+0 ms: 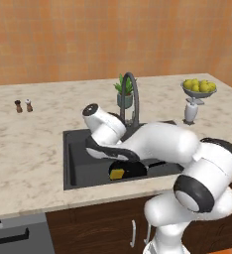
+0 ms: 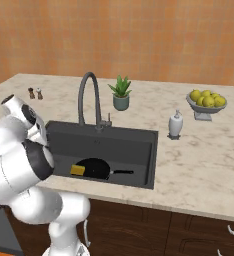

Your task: Pick the pan and sponge and place them into the sink. Then turn on the water.

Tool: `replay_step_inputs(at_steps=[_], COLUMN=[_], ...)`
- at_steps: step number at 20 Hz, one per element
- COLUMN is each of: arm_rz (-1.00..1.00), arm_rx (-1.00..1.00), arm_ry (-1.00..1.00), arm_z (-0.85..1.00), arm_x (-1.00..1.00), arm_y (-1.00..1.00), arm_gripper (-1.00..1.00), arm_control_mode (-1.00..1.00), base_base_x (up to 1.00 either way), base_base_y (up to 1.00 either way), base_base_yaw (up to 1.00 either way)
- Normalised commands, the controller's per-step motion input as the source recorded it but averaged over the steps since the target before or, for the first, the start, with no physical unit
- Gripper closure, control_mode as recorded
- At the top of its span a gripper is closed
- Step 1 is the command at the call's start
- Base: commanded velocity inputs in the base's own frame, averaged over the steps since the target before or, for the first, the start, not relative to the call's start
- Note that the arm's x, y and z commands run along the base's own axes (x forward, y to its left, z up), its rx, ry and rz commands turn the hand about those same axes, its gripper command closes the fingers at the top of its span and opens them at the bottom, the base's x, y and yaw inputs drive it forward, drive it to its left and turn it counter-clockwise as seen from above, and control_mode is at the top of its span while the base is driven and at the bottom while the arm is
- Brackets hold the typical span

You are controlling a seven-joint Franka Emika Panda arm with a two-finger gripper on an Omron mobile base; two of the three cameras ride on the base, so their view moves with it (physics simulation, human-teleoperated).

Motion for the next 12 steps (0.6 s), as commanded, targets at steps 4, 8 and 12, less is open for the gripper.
replay_step_inputs(at_steps=[4,8,12], arm_rz=[0.16,0.19,0.27], arm_rx=[0.00,0.00,0.00], arm_ry=[-0.04,0.00,-0.01], arm_z=[1.00,0.98,0.66], arm_x=[-0.80,-0.64,-0.54], arm_y=[-0.19,-0.37,-0.62], arm_gripper=[-1.00,-1.00,-1.00], arm_control_mode=[-1.00,-1.00,-1.00], base_base_x=[0.00,0.00,0.00], base_base_y=[0.00,0.00,0.00], base_base_yaw=[0.00,0.00,0.00])
